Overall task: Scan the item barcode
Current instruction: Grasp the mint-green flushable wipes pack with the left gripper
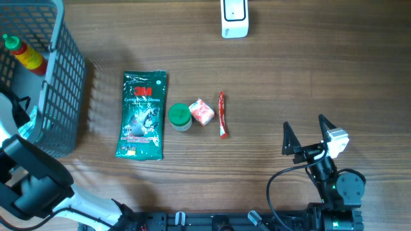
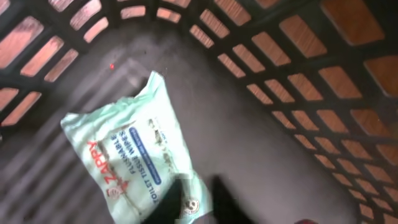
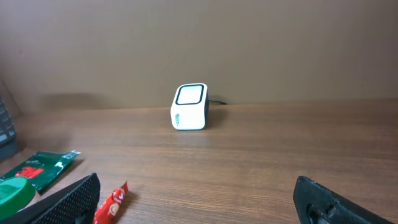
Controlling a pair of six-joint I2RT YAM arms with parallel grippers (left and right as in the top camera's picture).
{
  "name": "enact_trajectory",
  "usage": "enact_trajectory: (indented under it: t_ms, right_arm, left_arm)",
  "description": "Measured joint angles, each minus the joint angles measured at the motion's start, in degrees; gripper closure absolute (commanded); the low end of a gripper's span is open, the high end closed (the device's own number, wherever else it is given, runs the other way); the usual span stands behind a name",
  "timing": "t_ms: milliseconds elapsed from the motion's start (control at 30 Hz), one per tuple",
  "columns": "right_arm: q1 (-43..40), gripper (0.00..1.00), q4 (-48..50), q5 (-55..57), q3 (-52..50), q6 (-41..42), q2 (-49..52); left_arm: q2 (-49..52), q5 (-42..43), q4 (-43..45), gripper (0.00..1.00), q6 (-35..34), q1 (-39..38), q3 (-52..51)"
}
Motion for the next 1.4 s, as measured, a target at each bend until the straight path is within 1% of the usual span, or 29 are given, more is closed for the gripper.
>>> enact_trajectory:
  t_ms: [67, 133, 333, 533, 633, 800, 833, 933, 967, 1033, 1267, 1400]
  right_arm:
    - [0.0, 0.0, 0.0, 0.0, 0.0, 0.0, 0.0]
    - [0.0, 0.0, 0.0, 0.0, 0.0, 0.0, 0.0]
    - [0.0, 0.0, 0.0, 0.0, 0.0, 0.0, 0.0]
    - [0.0, 0.0, 0.0, 0.0, 0.0, 0.0, 0.0]
    - [0.0, 0.0, 0.0, 0.0, 0.0, 0.0, 0.0]
    - [0.0, 0.0, 0.0, 0.0, 0.0, 0.0, 0.0]
    - [0.0, 0.0, 0.0, 0.0, 0.0, 0.0, 0.0]
    - [0.0, 0.0, 0.0, 0.0, 0.0, 0.0, 0.0]
    - [0.0, 0.0, 0.0, 0.0, 0.0, 0.0, 0.0]
    - [0.0, 0.0, 0.0, 0.0, 0.0, 0.0, 0.0]
    - [0.0, 0.0, 0.0, 0.0, 0.0, 0.0, 0.0]
    - [0.0, 0.0, 0.0, 0.0, 0.0, 0.0, 0.0]
  left_arm:
    - [0.0, 0.5, -0.5, 0.07, 0.2, -0.2, 0.0]
    - [0.0, 1.3, -1.3, 0.01, 0.2, -0.3, 0.0]
    - [0.4, 4.4, -2.0, 0.0, 0.0, -0.3, 0.0]
    - [5.7, 5.7, -1.2, 0.0, -0.1, -0.3, 0.0]
    - [8.5, 8.1, -1.1, 0.0, -1.1, -0.3, 0.0]
    - [10.2, 9.2, -1.2, 0.0, -1.3, -0.4, 0.2]
    - [10.2, 9.3, -1.2, 0.08, -1.3, -0.4, 0.2]
    - [10.3, 9.4, -2.7, 0.43, -1.7, -0.4, 0.3]
    - [10.4, 9.5, -3.0, 0.49, -1.7, -0.4, 0.3]
    - [10.5, 9.6, -3.3, 0.5, -2.0, -0.4, 0.3]
    - [10.4, 9.6, -3.2, 0.46, -1.9, -0.4, 0.3]
    - [8.6, 11.4, -3.2, 0.46, 0.2, -0.4, 1.4]
